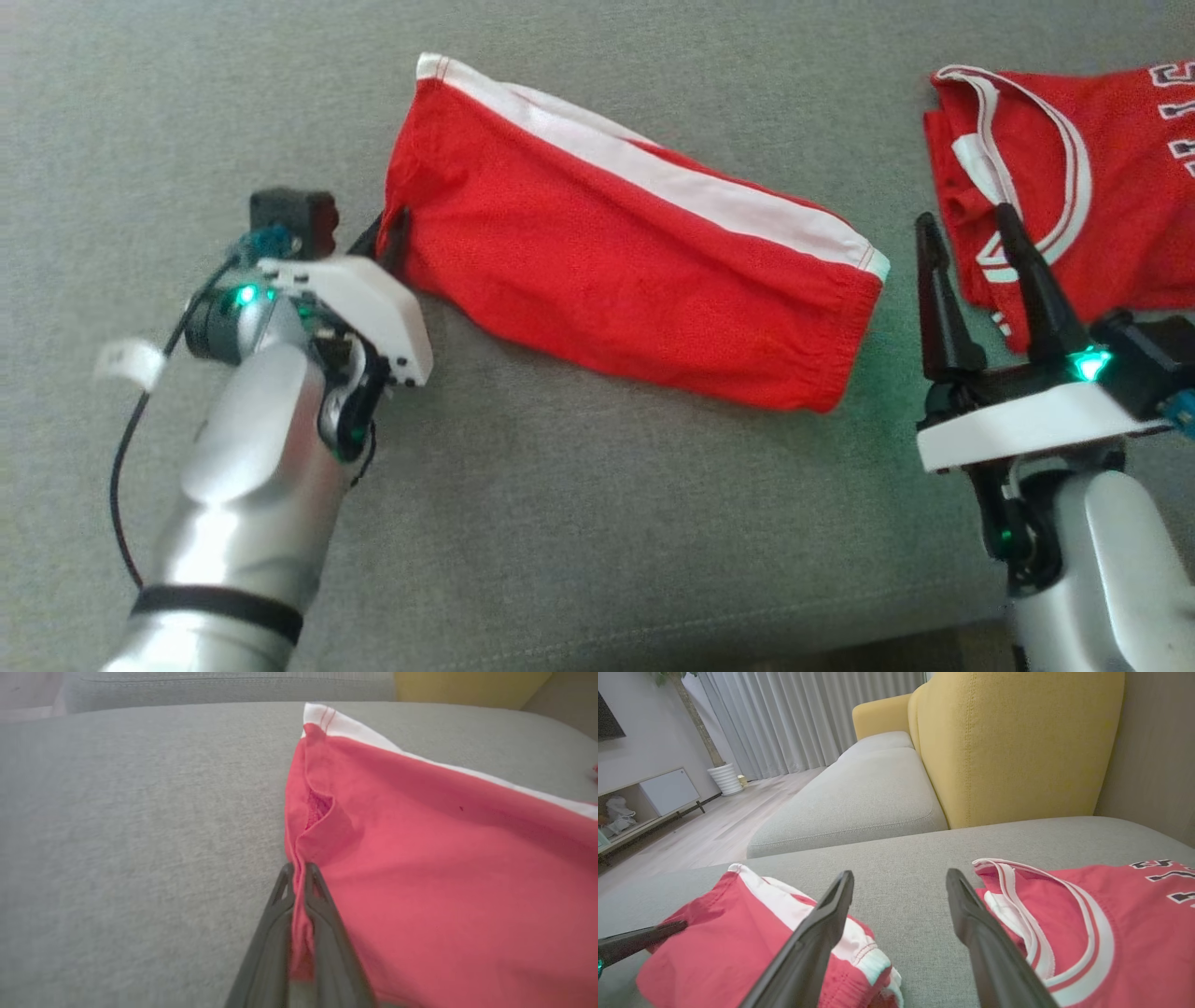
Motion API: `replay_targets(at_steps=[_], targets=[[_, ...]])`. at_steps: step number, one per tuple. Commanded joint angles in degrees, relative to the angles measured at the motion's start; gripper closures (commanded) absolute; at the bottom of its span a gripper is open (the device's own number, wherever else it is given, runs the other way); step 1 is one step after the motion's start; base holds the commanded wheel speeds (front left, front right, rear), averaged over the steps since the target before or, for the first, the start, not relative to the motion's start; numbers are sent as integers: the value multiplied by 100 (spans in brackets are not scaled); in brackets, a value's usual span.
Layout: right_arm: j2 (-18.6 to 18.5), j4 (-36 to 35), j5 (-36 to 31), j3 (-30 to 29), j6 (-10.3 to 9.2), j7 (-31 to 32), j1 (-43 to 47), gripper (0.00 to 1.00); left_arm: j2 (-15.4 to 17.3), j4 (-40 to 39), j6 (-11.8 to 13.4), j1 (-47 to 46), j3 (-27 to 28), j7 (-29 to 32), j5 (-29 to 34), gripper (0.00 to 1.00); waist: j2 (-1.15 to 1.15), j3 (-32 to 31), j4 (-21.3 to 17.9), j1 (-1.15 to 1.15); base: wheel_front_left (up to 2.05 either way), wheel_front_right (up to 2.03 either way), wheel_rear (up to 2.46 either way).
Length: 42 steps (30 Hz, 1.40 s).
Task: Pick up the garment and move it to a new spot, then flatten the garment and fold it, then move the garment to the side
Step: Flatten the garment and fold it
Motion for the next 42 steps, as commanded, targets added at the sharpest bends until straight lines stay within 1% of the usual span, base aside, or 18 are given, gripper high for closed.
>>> replay_targets(at_steps=[1, 7, 13, 15, 17, 18, 19, 20, 21, 24, 30, 32, 37, 42], targets=[[1, -240, 1, 54, 39, 28, -42, 0, 161, -321, 80, 123, 256, -143, -86, 100, 0, -47, 79, 0, 0, 0, 0], [-95, -331, -17, -96, 39, 178, 8, 0, 242, -1304, 298, 1035, 454, -314, -306, 100, 0, -162, 340, 0, 0, 0, 0], [-169, -383, -12, -222, 39, 306, 46, 0, 248, -2484, 616, 2096, 557, -114, -497, 100, 0, -290, 493, 0, 0, 0, 0], [-187, -393, -28, -271, 39, 337, 63, 0, 213, -2789, 756, 2349, 599, -47, -555, 100, 0, -307, 514, 0, 0, 0, 0], [-191, -389, -43, -285, 39, 368, 78, 0, 183, -2986, 818, 2544, 582, 60, -609, 100, 0, -328, 508, 0, 0, 0, 0], [-202, -384, -69, -290, 39, 388, 86, 0, 169, -3068, 844, 2616, 578, 99, -634, 95, 0, -334, 502, 0, 0, 0, 0], [-202, -384, -69, -290, 39, 388, 86, 0, 169, -3068, 844, 2616, 578, 99, -634, 95, 0, -334, 502, 0, 0, 0, 0], [-201, -379, -77, -288, 39, 408, 95, 0, 165, -3133, 882, 2676, 577, 128, -639, 54, 0, -341, 495, 0, 0, 0, 0], [-206, -380, -97, -284, 39, 425, 101, 0, 164, -3191, 914, 2724, 571, 149, -636, 0, 0, -348, 490, 0, 0, 0, 0], [-230, -403, -174, -245, 39, 455, 114, 0, 173, -3391, 1048, 2821, 582, 6, -539, 0, 0, -377, 478, 0, 0, 0, 0], [-256, -517, -355, -182, 39, 489, 174, 0, 254, -4010, 1251, 2868, 601, -1016, -57, 0, 0, -527, 505, 0, 0, 0, 0], [-257, -551, -392, -164, 39, 511, 210, 0, 287, -4194, 1300, 2863, 649, -1230, 61, 0, 0, -592, 514, 0, 0, 0, 0], [-228, -672, -511, -158, 39, 576, 420, 0, 407, -4555, 1346, 3003, 636, -1399, 359, 0, 0, -736, 514, 0, 0, 0, 0], [-159, -764, -546, -155, 39, 617, 656, 0, 525, -4611, 1389, 3230, 600, -1375, 480, 0, 0, -830, 490, 0, 0, 0, 0]])
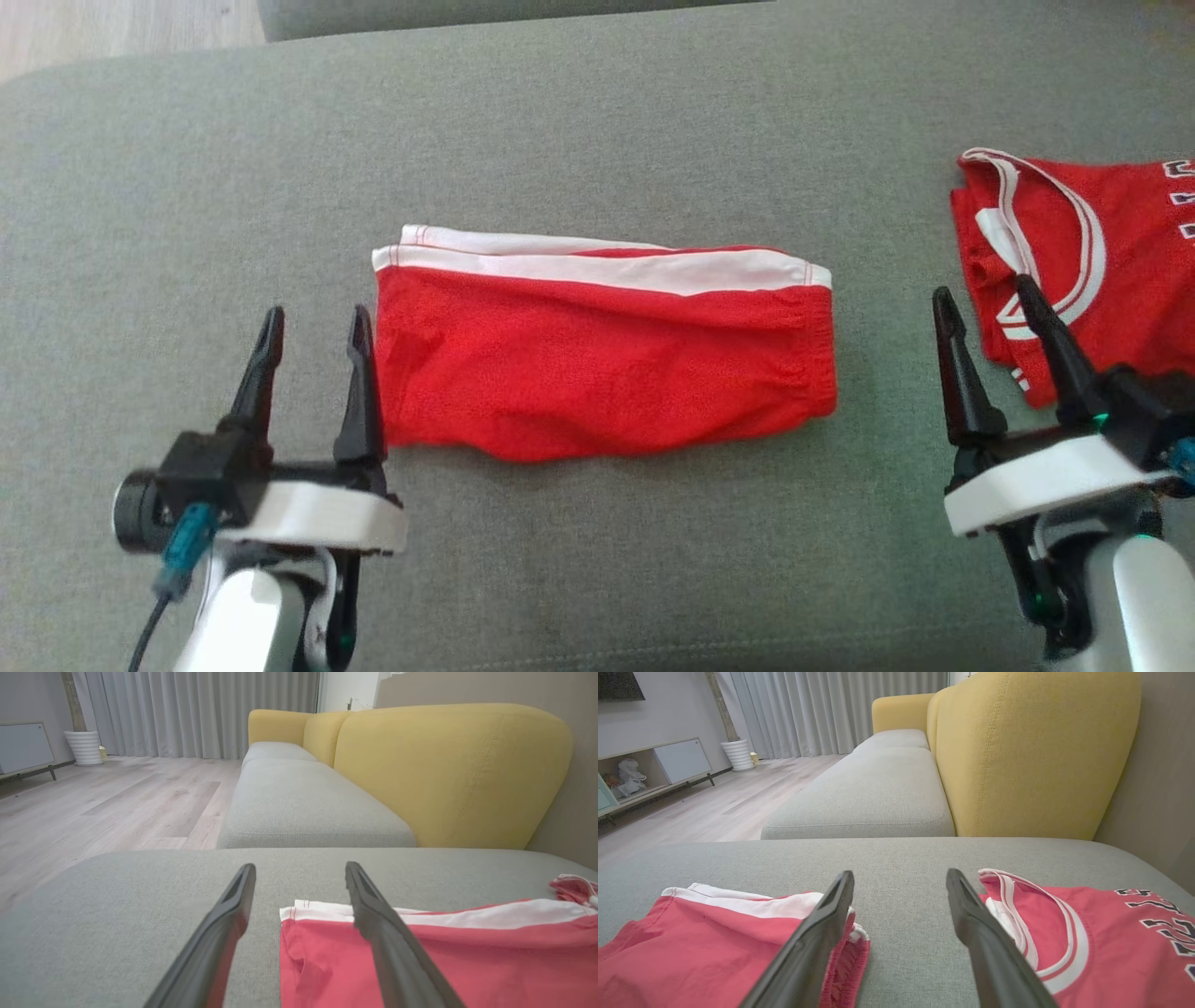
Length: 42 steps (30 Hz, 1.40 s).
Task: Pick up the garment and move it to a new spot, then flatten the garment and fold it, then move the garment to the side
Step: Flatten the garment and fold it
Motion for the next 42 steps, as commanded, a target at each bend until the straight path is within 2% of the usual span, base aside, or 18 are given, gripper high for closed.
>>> replay_targets(at_steps=[1, 18, 21, 28, 34, 42], targets=[[-2, -262, -28, 115, 39, 20, -75, 0, 135, -202, 31, -99, 209, -1, 48, 0, 0, -11, -7, 0, 0, 0, 0], [0, -340, -29, 77, 39, 103, -65, 0, 193, -242, 94, -67, 158, 133, 3, 0, 0, 57, 68, 0, 0, 0, 0], [-15, -285, 40, 223, 39, 162, -133, 0, 180, -237, 84, -127, 130, 132, -6, 0, 0, 115, 121, 0, 0, 0, 0], [17, 521, 173, 733, 39, 399, -360, 0, 117, -158, 43, -309, 62, 90, -35, 0, 0, 350, 283, 0, 0, 0, 0], [89, 1279, 287, 706, 39, 365, -713, 0, 72, -90, 58, -422, 56, 35, -41, 0, 0, 532, 357, 0, 0, 0, 0], [103, 2075, 689, 788, 39, 612, -1218, 0, 20, -12, 35, -593, 7, -19, -28, 0, 0, 719, 417, 0, 0, 0, 0]])
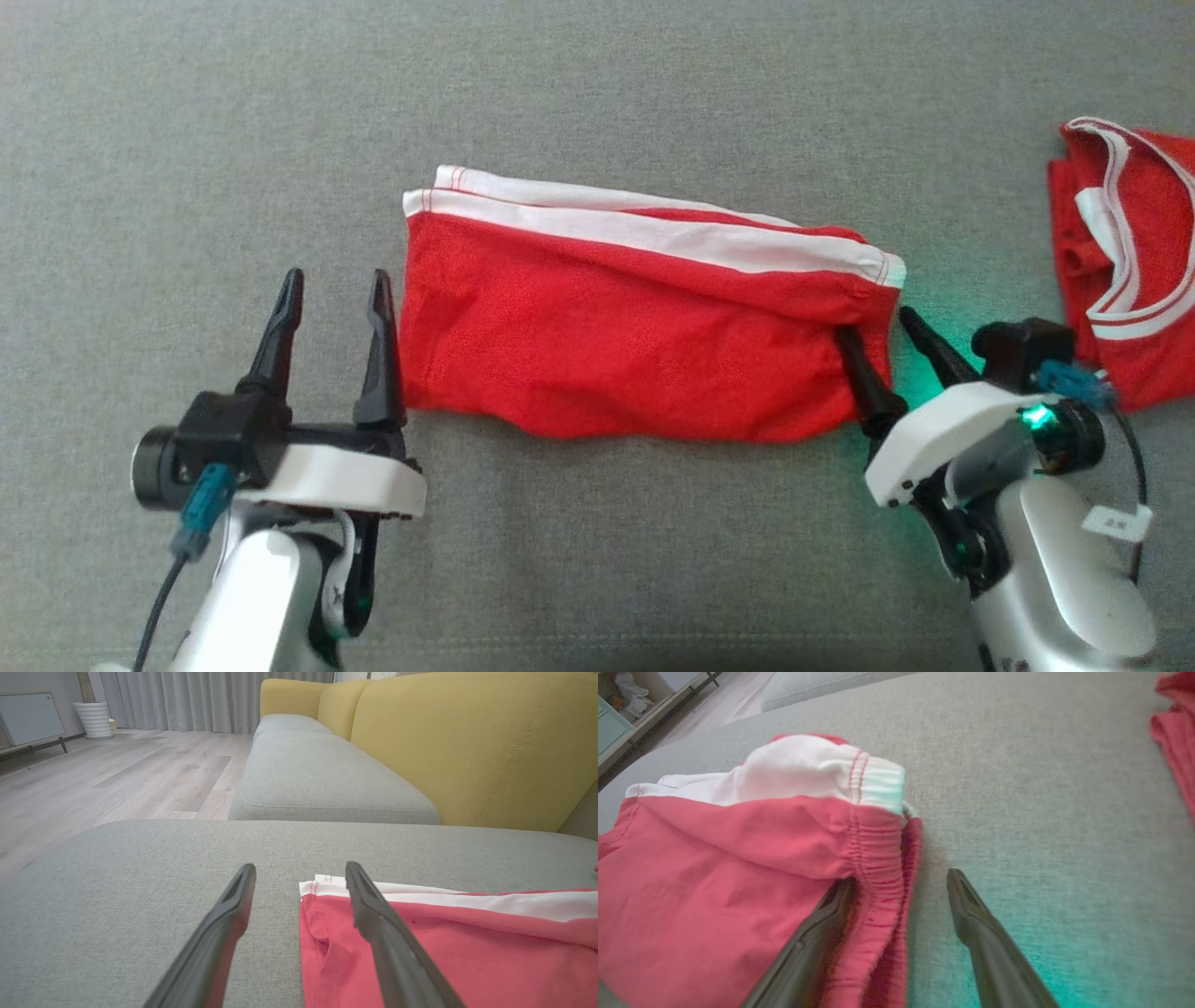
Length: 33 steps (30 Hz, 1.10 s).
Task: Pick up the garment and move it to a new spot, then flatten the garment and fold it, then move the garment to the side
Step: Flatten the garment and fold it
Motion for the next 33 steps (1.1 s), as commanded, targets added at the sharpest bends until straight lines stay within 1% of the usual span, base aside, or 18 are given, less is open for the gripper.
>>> replay_targets(at_steps=[1, 3, 4, 5, 6, 14, 22, 26, 27, 30, 33], targets=[[23, -98, 120, 201, 39, 58, -166, 0, 57, -152, -25, -222, 197, -50, 0, 0, 0, 32, 9, -1, 0, 0, 0], [-14, -2, 290, 288, 39, 126, -251, 0, 55, -131, -29, -250, 194, -60, 3, 0, 0, 64, 4, -1, 0, 0, 0], [-41, 53, 384, 340, 39, 197, -289, 51, 53, -125, -29, -261, 193, -64, 5, 0, 0, 78, 0, -1, 0, 0, 0], [-73, 74, 446, 361, 39, 191, -327, 87, 48, -119, -25, -271, 191, -69, 8, 0, 0, 91, -5, -1, 0, 0, 0], [-100, 90, 512, 366, 39, 172, -358, 100, 44, -111, -22, -279, 190, -73, 9, 0, 0, 100, -12, -1, 0, 0, 0], [-407, -61, 923, 408, 39, 219, -341, 100, 44, -57, -27, -293, 212, -97, -18, 0, 0, 79, -98, -1, 0, 0, 0], [-838, -505, 1112, 98, 39, 484, -102, 100, 51, -61, -13, -260, 223, -109, -33, 0, 0, 25, -182, -1, 0, 0, 0], [-899, -697, 1308, -39, 39, 664, -18, 100, 50, -61, -7, -254, 225, -111, -41, 0, 0, 7, -207, -1, 0, 0, 0], [-907, -770, 1402, -67, 39, 744, 2, 100, 49, -60, -6, -252, 224, -112, -44, 0, 0, 2, -212, -1, 0, 0, 0], [-822, -1028, 1978, -133, 39, 1123, 15, 100, 52, -57, -1, -248, 224, -114, -50, 0, 0, -17, -240, -1, 0, 0, 0], [-688, -1366, 2816, -211, 39, 1637, -50, 100, 54, -53, -2, -247, 207, -116, -49, 0, 0, -30, -251, -1, 0, 0, 0]])
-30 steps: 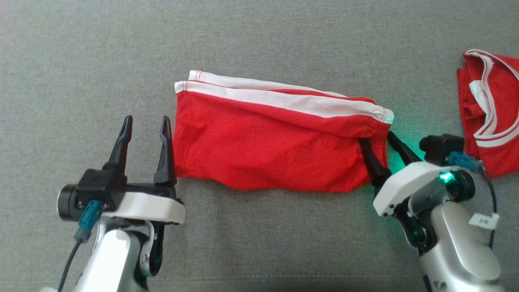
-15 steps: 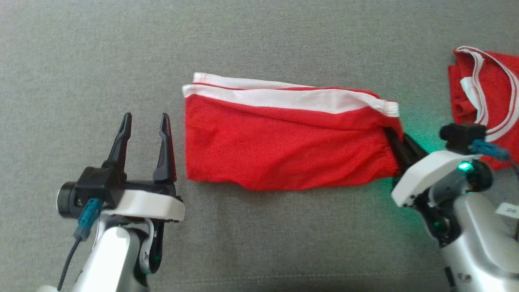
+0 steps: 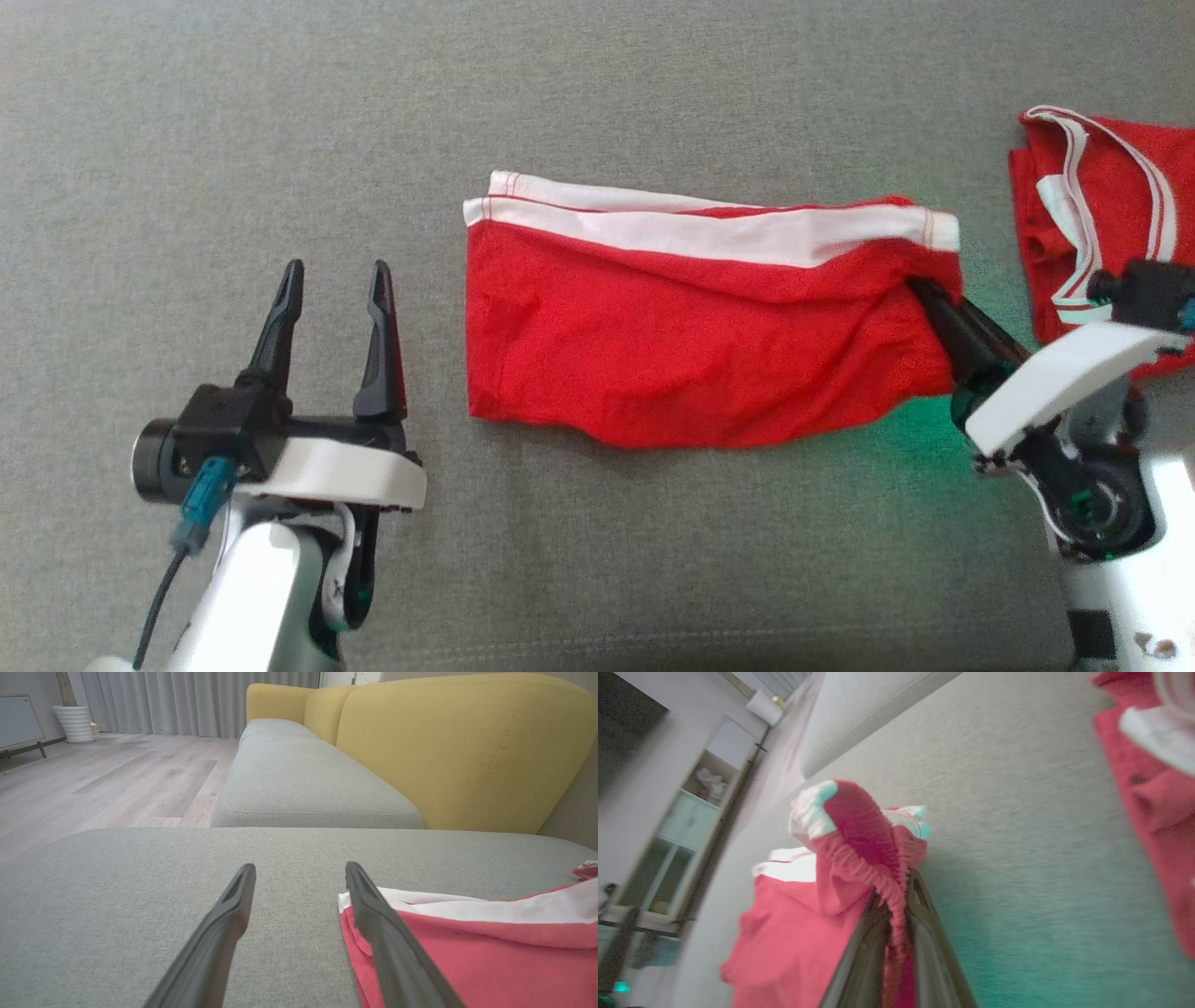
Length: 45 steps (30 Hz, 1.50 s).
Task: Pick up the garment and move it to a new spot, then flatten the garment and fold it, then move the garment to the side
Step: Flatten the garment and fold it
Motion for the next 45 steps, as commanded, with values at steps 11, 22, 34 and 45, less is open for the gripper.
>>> replay_targets(at_steps=[11, 22, 34, 45], targets=[[858, -370, 2491, -132, 39, 1387, -798, 100, 7, -95, -38, -249, 84, -62, -55, 0, 0, 84, 269, 0, 0, 0, 0], [956, 856, 2532, 1475, 39, 711, -1602, 100, -166, 15, -112, -381, -29, -69, -74, 0, 0, 171, 738, 0, 0, 0, 0], [929, 1234, 2325, 2360, 39, -539, -2064, 0, -241, 24, -161, -354, 13, -70, 1, 0, 0, 189, 721, 0, 0, 0, 0], [140, 166, 1238, 2439, 39, -2316, -1847, 0, -146, 17, -181, -327, 116, -71, 81, 0, 0, 87, 414, 0, 0, 0, 0]])
